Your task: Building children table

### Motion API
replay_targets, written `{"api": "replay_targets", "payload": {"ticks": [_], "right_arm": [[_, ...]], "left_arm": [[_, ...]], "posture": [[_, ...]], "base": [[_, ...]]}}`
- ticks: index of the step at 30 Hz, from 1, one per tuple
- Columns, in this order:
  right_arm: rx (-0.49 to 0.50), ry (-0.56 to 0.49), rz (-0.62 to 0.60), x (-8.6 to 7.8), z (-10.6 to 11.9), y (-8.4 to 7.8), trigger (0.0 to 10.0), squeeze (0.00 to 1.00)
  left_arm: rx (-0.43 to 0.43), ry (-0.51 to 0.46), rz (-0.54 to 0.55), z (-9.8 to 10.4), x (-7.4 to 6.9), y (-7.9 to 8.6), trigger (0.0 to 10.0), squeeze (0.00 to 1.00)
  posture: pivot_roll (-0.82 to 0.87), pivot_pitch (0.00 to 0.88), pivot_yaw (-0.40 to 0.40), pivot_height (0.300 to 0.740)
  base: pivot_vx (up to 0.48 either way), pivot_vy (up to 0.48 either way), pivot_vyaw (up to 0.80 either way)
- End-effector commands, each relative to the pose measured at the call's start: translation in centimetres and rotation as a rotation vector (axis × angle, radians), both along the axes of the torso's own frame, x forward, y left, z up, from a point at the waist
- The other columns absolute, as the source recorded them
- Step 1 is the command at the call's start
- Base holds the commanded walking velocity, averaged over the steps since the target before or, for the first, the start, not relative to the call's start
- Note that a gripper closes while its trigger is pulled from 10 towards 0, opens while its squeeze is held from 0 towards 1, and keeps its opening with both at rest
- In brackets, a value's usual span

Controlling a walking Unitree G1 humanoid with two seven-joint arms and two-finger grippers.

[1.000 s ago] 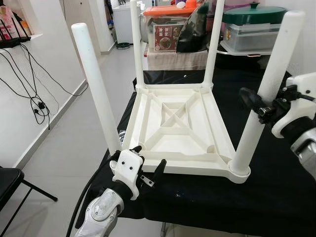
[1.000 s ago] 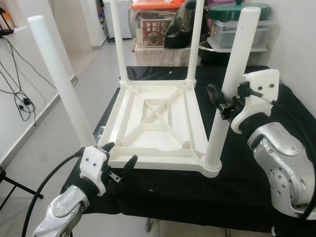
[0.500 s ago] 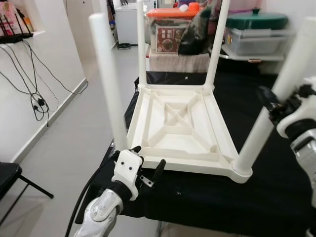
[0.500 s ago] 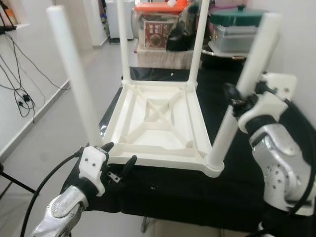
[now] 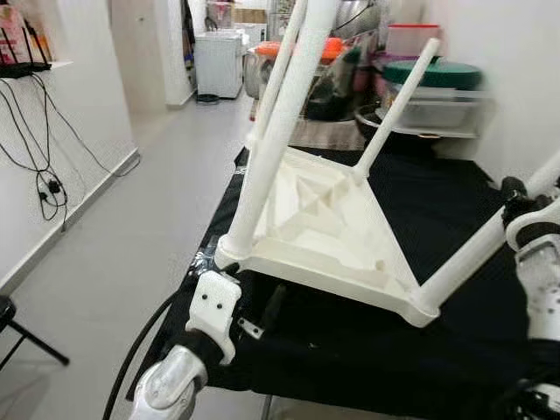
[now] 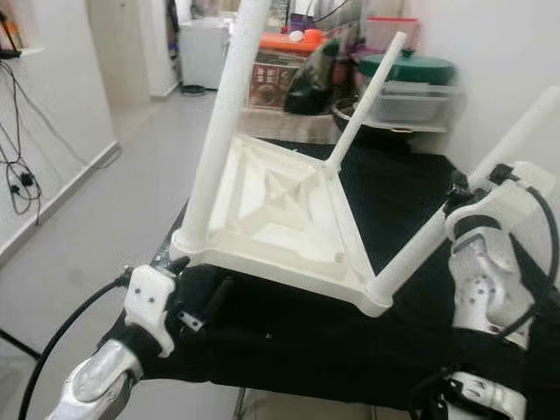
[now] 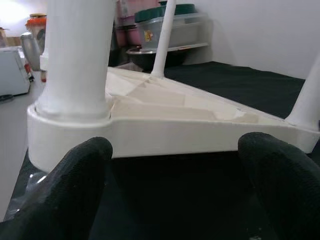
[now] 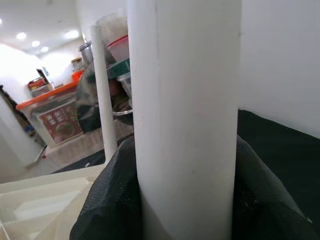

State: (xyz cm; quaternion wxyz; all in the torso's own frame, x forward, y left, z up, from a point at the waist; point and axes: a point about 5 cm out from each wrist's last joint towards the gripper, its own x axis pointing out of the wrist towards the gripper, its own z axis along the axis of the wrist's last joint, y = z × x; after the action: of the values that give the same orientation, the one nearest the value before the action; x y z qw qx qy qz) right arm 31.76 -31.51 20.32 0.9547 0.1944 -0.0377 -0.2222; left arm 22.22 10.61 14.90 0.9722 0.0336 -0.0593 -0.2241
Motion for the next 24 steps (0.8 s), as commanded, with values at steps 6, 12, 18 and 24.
{"api": "replay_targets", "payload": {"ticks": [6,12,18,24], "right_arm": [[0.259,0.547,-0.036,-2.3,-14.7,2.4,10.0,0.00],[0.290,0.595,-0.093,-3.3,-17.3,1.8,10.0,0.00],[0.297,0.653,-0.074,-4.0,-18.7,2.4,10.0,0.00],[0.323,0.681,-0.012,-3.7,-19.4,4.0,10.0,0.00]], "left_arm": [[0.017,0.016,0.015,0.5,-0.9,0.6,10.0,0.00],[0.035,0.046,0.028,1.0,-2.6,1.1,10.0,0.00],[0.049,0.072,0.038,1.6,-4.0,1.7,10.0,0.00],[0.052,0.095,0.037,1.9,-4.8,1.6,10.0,0.00]], "posture": [[0.18,0.101,0.033,0.740],[0.24,0.151,0.046,0.740],[0.29,0.209,0.074,0.740],[0.29,0.242,0.081,0.740]], "base": [[0.000,0.000,0.00],[0.000,0.000,0.00],[0.000,0.000,0.00],[0.000,0.000,0.00]]}}
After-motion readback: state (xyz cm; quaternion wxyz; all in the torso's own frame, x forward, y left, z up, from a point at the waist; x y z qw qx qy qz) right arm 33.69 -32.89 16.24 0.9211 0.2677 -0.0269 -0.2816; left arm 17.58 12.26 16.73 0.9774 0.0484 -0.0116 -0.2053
